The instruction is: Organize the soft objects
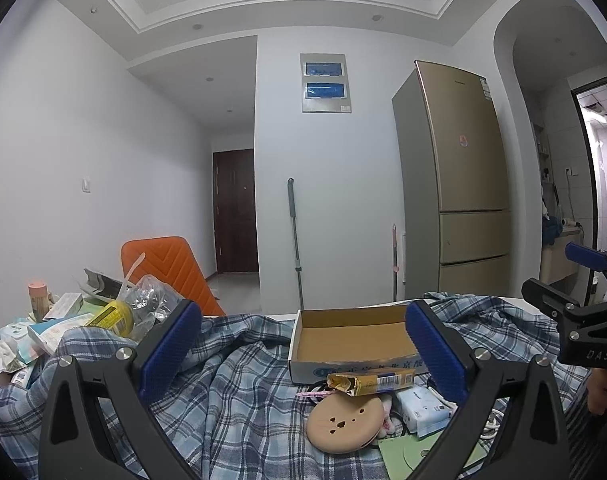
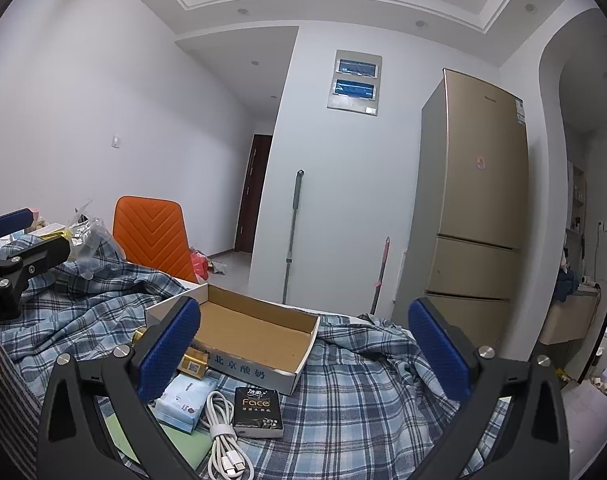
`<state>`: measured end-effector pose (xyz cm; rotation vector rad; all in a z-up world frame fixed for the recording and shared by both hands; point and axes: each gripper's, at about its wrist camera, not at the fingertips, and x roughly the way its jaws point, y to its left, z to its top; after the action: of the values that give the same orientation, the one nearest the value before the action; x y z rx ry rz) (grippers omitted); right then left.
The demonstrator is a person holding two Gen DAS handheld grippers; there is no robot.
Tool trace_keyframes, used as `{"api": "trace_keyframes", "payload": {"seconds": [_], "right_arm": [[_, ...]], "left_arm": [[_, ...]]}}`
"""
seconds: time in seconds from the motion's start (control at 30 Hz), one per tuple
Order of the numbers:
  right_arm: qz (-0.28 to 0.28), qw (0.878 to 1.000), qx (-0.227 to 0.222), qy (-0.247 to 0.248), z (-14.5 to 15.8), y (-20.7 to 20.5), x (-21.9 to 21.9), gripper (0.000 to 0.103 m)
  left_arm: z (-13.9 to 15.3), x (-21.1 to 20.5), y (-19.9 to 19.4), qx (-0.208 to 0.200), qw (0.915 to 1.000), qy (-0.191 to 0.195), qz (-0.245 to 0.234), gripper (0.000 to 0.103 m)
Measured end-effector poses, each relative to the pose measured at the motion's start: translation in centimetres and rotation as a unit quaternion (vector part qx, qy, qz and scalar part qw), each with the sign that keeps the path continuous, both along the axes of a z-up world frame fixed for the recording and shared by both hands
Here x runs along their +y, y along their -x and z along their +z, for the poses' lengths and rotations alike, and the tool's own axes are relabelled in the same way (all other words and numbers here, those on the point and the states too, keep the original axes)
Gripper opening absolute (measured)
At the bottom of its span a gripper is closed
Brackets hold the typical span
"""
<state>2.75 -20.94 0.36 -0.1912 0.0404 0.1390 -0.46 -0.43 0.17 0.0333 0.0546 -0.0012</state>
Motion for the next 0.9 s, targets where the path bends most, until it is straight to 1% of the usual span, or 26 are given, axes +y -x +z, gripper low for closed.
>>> {"api": "trace_keyframes", "payload": {"seconds": [0.33, 0.6, 0.9], "right_arm": [[-0.001, 1.000, 0.008, -0.012, 0.0, -0.2, -0.4, 0.103], [0.001, 1.000, 0.005, -0.018, 0.1, -0.2, -0.6, 0.103], [0.024, 0.999, 0.016, -0.032, 0.1, -0.3, -1.0, 0.103]], "left_arm": [[0.0, 0.0, 0.0, 0.000, 1.0000, 0.000, 0.000, 0.103], [0.0, 0.0, 0.0, 0.000, 1.0000, -0.001, 0.000, 0.103], [0.0, 0.0, 0.0, 0.002, 1.0000, 0.001, 0.000, 0.103]]}}
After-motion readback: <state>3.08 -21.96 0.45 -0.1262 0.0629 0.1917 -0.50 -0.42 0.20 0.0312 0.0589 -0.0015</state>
